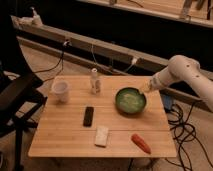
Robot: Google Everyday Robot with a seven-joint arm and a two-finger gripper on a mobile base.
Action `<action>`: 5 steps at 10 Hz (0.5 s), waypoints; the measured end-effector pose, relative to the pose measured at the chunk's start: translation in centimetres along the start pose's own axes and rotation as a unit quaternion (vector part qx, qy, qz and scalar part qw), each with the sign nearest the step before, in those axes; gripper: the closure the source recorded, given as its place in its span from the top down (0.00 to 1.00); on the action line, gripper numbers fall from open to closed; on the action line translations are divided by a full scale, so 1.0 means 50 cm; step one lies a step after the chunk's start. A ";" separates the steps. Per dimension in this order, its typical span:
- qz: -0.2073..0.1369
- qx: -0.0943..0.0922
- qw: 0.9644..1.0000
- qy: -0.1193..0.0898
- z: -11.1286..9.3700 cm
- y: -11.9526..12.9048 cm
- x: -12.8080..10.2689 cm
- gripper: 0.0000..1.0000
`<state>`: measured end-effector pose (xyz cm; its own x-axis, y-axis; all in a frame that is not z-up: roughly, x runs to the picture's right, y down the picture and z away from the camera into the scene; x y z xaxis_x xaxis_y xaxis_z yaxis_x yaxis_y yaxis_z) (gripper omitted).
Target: Place the eraser in the ceramic cup
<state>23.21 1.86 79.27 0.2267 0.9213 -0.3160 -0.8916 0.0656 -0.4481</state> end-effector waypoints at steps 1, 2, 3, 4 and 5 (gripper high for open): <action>0.003 0.001 1.000 -0.001 -0.006 0.010 0.011 0.48; 0.004 0.002 1.000 -0.001 -0.010 0.016 0.028 0.55; 0.001 -0.001 1.000 -0.002 -0.014 0.018 0.037 0.65; -0.007 -0.006 1.000 -0.003 -0.015 0.020 0.035 0.75; -0.016 -0.016 1.000 0.000 -0.006 0.030 0.027 0.80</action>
<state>22.28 3.06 77.89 0.2541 0.9191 -0.3011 -0.8710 0.0822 -0.4843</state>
